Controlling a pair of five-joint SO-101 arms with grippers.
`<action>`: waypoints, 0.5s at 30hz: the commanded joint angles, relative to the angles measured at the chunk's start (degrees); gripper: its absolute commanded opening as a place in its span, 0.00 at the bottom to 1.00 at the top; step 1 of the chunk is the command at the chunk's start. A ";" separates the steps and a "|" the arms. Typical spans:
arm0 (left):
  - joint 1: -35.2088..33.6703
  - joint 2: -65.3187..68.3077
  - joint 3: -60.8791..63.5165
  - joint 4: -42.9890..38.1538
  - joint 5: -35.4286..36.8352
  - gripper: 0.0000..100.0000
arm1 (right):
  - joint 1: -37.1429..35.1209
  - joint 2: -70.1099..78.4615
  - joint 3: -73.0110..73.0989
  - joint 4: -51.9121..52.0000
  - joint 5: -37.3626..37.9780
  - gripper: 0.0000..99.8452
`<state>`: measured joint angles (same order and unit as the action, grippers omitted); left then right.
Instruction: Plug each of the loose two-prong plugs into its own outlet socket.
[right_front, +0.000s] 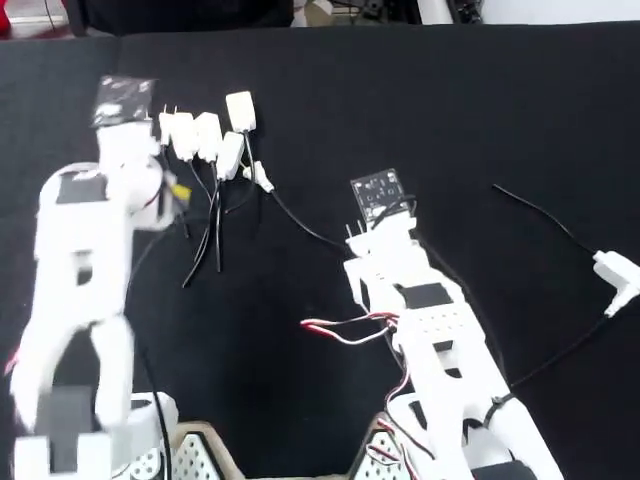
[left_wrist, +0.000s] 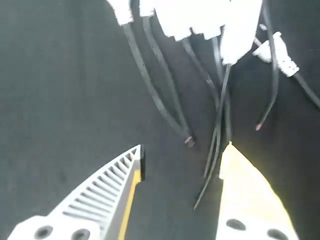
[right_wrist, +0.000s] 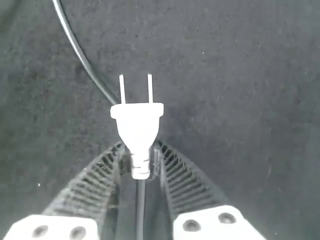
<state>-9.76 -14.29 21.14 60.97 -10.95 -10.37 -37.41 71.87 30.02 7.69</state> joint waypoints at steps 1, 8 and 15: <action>2.42 11.08 -14.37 -0.88 1.41 0.26 | 0.26 -1.45 0.48 -2.64 -0.62 0.01; 2.15 35.34 -38.11 -0.62 10.55 0.26 | 0.18 -1.45 1.27 -3.96 -0.62 0.01; 0.48 54.42 -60.44 0.97 14.24 0.25 | -1.32 -1.45 1.45 -3.96 -0.62 0.01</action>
<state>-8.18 37.05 -27.30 60.97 1.89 -11.08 -37.41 73.63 27.12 7.43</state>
